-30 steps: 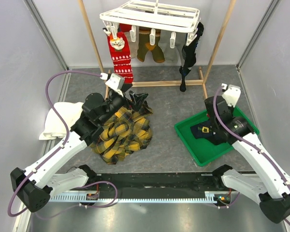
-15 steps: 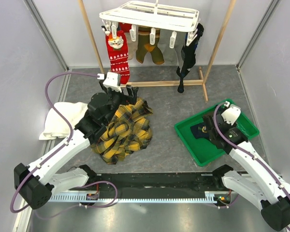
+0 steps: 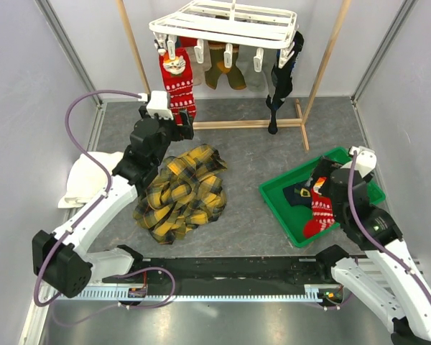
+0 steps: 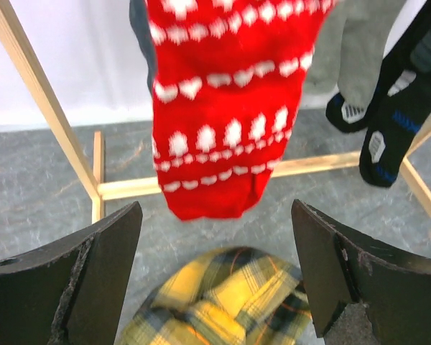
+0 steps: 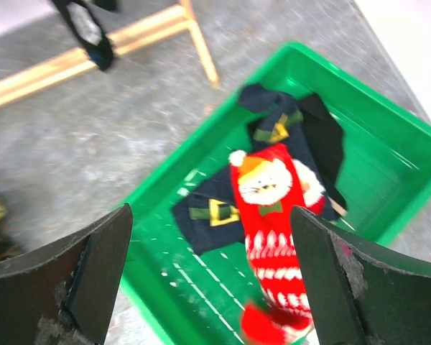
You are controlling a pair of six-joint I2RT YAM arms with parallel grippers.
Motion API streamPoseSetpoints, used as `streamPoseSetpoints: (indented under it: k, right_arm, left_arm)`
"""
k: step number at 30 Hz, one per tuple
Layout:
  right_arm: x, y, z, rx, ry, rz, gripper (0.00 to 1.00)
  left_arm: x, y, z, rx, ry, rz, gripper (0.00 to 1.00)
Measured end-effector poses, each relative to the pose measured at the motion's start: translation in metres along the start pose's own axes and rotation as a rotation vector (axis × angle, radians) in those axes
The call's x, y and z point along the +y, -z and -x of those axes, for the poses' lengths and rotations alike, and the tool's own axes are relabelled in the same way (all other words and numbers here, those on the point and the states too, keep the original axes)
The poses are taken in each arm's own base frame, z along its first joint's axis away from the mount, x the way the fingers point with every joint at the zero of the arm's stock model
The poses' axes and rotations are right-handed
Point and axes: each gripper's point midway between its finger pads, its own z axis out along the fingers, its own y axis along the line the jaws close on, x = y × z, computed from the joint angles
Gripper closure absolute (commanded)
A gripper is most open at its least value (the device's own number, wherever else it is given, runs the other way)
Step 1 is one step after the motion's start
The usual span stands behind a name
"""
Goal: Remove the socks clipped to the hanger
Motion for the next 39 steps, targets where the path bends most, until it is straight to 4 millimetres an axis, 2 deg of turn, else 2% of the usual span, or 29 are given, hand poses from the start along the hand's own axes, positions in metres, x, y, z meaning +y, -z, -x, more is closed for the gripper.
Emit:
streamPoseSetpoints:
  k: [4, 6, 8, 9, 10, 12, 13, 14, 18, 22, 26, 30, 36, 39]
  right_arm:
    - [0.016, 0.01, 0.012, -0.019, -0.018, 0.104, 0.02]
    - [0.023, 0.012, 0.015, -0.021, -0.022, 0.142, 0.02]
    - [0.03, 0.013, 0.015, -0.015, -0.019, 0.179, 0.02]
    - [0.032, 0.014, 0.015, -0.013, -0.017, 0.195, 0.02]
    - [0.034, 0.015, 0.015, -0.013, -0.015, 0.204, 0.02]
    - [0.038, 0.016, 0.015, -0.006, -0.009, 0.229, 0.02]
    - [0.04, 0.016, 0.015, -0.002, -0.006, 0.239, 0.02]
    - [0.042, 0.017, 0.015, -0.001, -0.005, 0.248, 0.02]
    - [0.048, 0.022, 0.018, 0.002, -0.007, 0.285, 0.02]
    - [0.059, 0.03, 0.029, -0.005, -0.021, 0.342, 0.02]
    - [0.076, 0.04, 0.048, -0.021, -0.04, 0.417, 0.04]
    - [0.088, 0.046, 0.06, -0.027, -0.05, 0.466, 0.04]
    - [0.103, 0.055, 0.065, -0.006, -0.047, 0.543, 0.06]
    - [0.121, 0.059, 0.084, -0.005, -0.047, 0.585, 0.1]
  left_arm:
    - [-0.007, -0.011, 0.005, -0.005, 0.003, -0.038, 0.1]
    - [-0.01, -0.018, 0.005, 0.0, 0.003, -0.052, 0.14]
    - [-0.012, -0.026, 0.005, 0.005, 0.001, -0.056, 0.31]
    - [-0.013, -0.03, 0.005, 0.009, -0.001, -0.06, 0.43]
    - [-0.013, -0.033, 0.005, 0.012, -0.003, -0.063, 0.64]
    - [-0.016, -0.039, 0.007, 0.017, -0.025, -0.08, 0.79]
    - [-0.017, -0.039, 0.008, 0.015, -0.026, -0.089, 0.9]
    - [-0.02, -0.038, 0.008, 0.017, -0.034, -0.112, 0.97]
    - [-0.037, -0.032, 0.01, 0.016, -0.048, -0.22, 0.98]
    - [-0.056, -0.014, 0.023, -0.011, -0.044, -0.343, 0.98]
    - [-0.065, 0.008, 0.037, -0.05, -0.039, -0.421, 0.98]
    - [-0.069, 0.021, 0.044, -0.079, -0.037, -0.458, 0.98]
    - [-0.071, 0.031, 0.034, -0.065, -0.029, -0.484, 0.98]
    - [-0.075, 0.034, 0.024, -0.047, -0.027, -0.498, 0.98]
